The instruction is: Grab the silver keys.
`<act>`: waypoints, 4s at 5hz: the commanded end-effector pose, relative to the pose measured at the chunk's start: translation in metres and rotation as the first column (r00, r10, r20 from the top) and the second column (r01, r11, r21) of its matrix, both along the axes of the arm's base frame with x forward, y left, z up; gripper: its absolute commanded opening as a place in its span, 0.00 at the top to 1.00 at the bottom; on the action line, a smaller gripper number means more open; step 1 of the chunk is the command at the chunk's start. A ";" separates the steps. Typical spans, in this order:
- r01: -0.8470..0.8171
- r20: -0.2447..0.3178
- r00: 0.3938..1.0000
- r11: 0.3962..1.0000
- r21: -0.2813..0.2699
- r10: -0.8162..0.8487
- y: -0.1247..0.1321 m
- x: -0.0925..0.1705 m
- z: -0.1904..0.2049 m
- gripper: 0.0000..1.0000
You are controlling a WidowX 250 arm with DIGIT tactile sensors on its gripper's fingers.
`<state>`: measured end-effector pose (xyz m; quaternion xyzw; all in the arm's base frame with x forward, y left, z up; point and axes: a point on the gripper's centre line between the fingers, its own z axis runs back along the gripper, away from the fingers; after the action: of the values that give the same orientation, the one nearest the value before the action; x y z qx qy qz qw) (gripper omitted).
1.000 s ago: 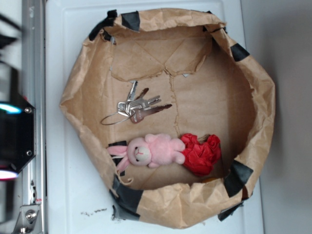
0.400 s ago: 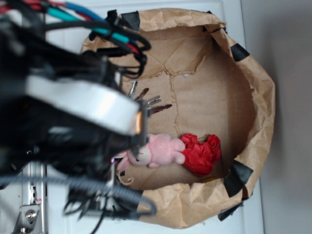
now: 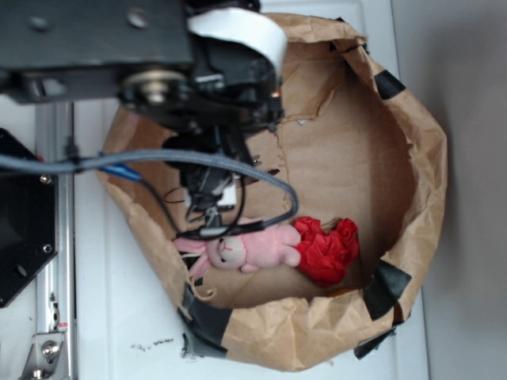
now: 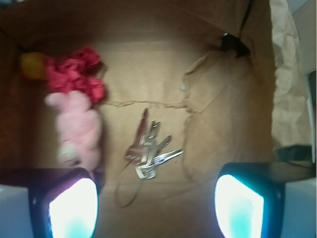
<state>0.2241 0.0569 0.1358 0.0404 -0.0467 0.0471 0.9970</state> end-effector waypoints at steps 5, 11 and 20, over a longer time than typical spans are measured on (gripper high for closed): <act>0.077 0.031 0.996 0.995 0.067 -0.079 -0.004 -0.008 -0.063 0.00; 0.004 -0.017 1.000 0.993 -0.117 -0.006 -0.013 -0.013 -0.060 0.00; -0.053 0.011 0.998 0.995 -0.090 0.054 -0.017 -0.001 -0.084 1.00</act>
<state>0.2175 0.0300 0.0430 -0.0048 -0.0282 0.0634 0.9976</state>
